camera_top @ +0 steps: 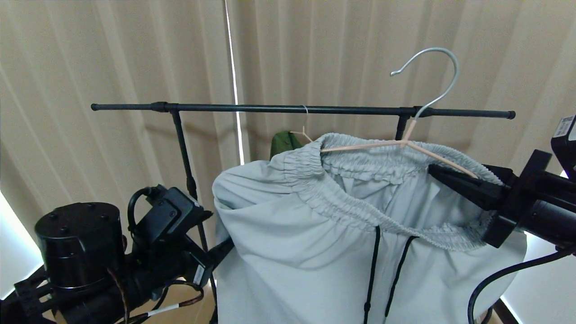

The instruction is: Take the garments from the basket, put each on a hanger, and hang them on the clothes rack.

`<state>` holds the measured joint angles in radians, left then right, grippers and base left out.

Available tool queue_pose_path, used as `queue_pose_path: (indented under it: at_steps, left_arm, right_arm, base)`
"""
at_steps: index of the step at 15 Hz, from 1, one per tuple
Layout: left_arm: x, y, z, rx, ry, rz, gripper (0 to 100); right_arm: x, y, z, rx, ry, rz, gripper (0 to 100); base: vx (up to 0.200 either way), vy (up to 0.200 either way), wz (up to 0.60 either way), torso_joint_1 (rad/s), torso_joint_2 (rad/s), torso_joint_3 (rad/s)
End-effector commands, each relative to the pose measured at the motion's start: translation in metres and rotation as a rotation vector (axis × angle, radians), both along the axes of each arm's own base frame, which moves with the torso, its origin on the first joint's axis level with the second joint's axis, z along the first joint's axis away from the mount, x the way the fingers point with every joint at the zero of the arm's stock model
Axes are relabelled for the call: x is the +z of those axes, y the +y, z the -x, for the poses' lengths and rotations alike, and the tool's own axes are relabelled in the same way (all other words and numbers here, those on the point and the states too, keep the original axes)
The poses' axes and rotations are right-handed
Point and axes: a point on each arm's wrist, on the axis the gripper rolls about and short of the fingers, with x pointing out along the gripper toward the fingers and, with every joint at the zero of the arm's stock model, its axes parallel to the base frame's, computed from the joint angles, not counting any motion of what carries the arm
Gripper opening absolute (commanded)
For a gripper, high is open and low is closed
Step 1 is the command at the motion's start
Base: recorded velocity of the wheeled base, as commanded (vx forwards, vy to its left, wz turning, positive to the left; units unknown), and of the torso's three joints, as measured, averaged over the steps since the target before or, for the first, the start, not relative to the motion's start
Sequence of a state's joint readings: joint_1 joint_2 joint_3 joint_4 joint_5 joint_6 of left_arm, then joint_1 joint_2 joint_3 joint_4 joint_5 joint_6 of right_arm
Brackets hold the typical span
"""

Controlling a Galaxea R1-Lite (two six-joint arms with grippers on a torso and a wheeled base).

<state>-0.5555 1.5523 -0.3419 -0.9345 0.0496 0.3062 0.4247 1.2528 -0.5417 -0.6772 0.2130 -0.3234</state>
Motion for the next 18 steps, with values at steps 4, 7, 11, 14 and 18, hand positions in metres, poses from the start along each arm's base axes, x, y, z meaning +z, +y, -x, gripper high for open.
queue_pose_path:
  at_steps: [4, 7, 11, 14, 18]
  left_arm:
    - [-0.015, 0.028, -0.006, 0.104, 0.009, -0.092, 0]
    - [-0.019, 0.041, -0.001, 0.144, -0.037, -0.107, 0]
    - [-0.017, 0.041, -0.001, 0.135, -0.057, -0.121, 0]
    - [-0.017, 0.040, 0.000, 0.129, -0.059, -0.120, 100]
    - [-0.010, 0.039, 0.005, 0.112, -0.126, -0.094, 100]
  right_arm:
    - [0.001, -0.006, -0.002, -0.043, 0.009, -0.020, 0]
    - [0.001, -0.016, -0.007, -0.101, 0.005, -0.022, 0]
    - [0.000, -0.016, -0.007, -0.100, 0.012, -0.019, 0]
    - [0.000, -0.016, -0.007, -0.103, 0.014, -0.018, 0]
    - [-0.003, -0.022, -0.010, -0.140, 0.027, -0.011, 0]
  base:
    - [0.000, 0.000, 0.00, 0.000, 0.00, 0.000]
    - [0.000, 0.000, 0.00, 0.000, 0.00, 0.000]
    - [0.000, 0.000, 0.00, 0.000, 0.00, 0.000]
    - [0.000, 0.000, 0.00, 0.000, 0.00, 0.000]
    - [0.000, 0.000, 0.00, 0.000, 0.00, 0.000]
